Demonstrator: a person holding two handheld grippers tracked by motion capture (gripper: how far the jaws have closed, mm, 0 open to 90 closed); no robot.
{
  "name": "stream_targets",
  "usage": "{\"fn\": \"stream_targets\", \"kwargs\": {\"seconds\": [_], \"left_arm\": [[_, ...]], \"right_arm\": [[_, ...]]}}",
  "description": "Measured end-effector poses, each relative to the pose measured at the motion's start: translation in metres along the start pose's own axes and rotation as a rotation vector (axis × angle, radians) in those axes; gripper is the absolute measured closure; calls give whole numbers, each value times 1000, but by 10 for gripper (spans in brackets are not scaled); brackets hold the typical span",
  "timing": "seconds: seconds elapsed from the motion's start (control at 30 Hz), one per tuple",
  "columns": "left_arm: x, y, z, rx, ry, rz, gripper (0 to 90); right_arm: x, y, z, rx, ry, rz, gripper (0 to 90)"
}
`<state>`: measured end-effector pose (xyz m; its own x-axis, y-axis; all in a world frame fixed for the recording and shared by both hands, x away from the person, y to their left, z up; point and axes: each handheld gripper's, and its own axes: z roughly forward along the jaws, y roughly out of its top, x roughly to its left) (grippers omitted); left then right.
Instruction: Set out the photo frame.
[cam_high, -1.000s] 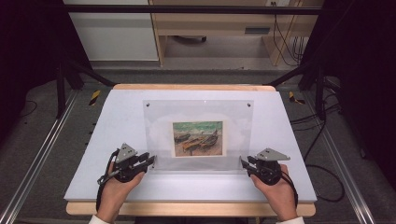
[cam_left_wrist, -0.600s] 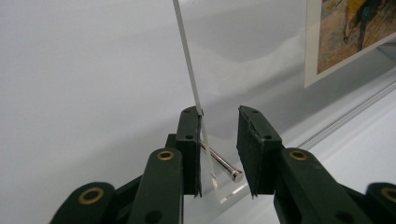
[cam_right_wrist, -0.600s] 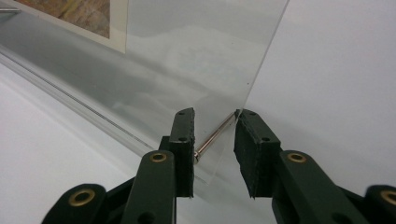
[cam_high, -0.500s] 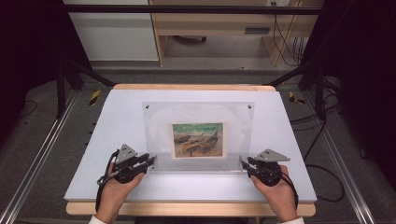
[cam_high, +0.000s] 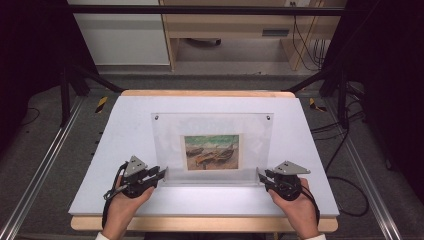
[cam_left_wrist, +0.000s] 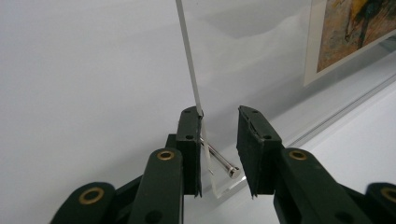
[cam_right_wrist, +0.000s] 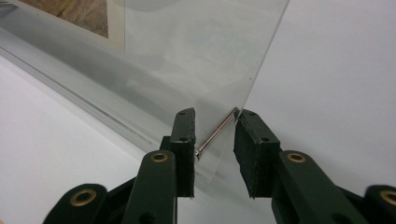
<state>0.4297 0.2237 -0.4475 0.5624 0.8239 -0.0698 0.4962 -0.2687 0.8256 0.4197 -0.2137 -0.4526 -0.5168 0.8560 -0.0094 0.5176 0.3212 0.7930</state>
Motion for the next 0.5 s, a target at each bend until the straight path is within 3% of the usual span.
{"fn": "stream_targets", "kwargs": {"seconds": [0.5], "left_arm": [[0,-1,0,3,-2,3,695]], "right_arm": [[0,-1,0,5,0,-2,691]]}}
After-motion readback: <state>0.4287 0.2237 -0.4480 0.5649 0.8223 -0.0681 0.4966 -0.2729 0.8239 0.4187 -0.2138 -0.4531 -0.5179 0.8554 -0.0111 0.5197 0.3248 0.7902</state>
